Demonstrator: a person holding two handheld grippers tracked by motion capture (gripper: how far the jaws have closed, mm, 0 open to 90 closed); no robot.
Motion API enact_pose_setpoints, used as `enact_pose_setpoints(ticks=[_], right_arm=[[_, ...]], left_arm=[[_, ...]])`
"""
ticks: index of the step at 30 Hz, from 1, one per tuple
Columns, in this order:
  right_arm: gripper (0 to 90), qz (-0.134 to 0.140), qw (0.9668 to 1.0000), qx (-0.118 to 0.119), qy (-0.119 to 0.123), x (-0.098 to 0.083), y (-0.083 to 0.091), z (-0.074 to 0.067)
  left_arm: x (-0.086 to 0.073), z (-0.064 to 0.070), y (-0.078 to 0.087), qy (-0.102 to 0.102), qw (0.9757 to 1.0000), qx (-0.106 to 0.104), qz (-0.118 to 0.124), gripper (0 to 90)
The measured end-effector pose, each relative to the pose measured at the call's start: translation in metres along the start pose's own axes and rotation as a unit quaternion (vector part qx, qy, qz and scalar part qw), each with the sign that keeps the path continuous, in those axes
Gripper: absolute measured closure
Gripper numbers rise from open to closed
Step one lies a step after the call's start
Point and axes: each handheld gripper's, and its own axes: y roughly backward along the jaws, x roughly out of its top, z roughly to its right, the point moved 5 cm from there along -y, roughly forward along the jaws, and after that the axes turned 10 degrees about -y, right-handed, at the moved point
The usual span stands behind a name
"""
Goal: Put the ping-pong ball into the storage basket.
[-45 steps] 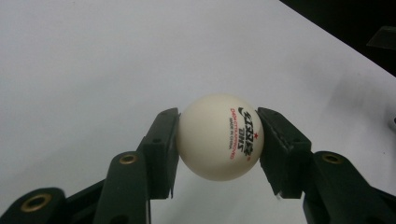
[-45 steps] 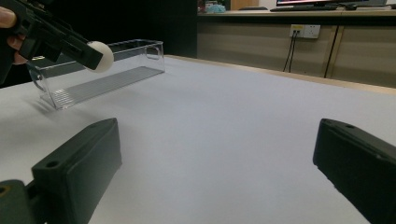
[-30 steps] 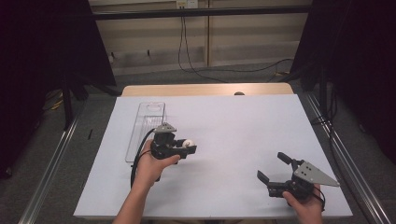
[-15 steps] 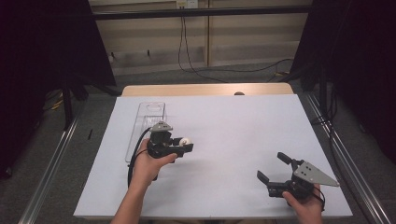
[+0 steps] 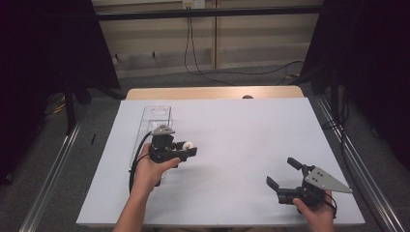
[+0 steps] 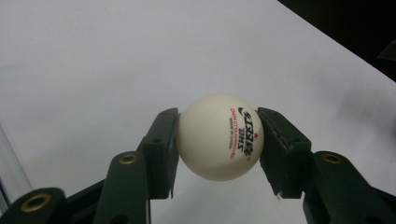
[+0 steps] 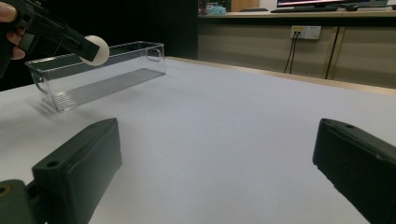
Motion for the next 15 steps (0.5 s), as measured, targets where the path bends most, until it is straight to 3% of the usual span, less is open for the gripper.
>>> enact_pose_setpoints(ticks=[15], right_arm=[[0.9,-0.003,1.0,0.002,0.002,-0.0006,-0.0003,0.0]], left_arm=[[-0.0009,-0.0055,0.0029,-0.002,1.0,0.009,0.002,51.0]])
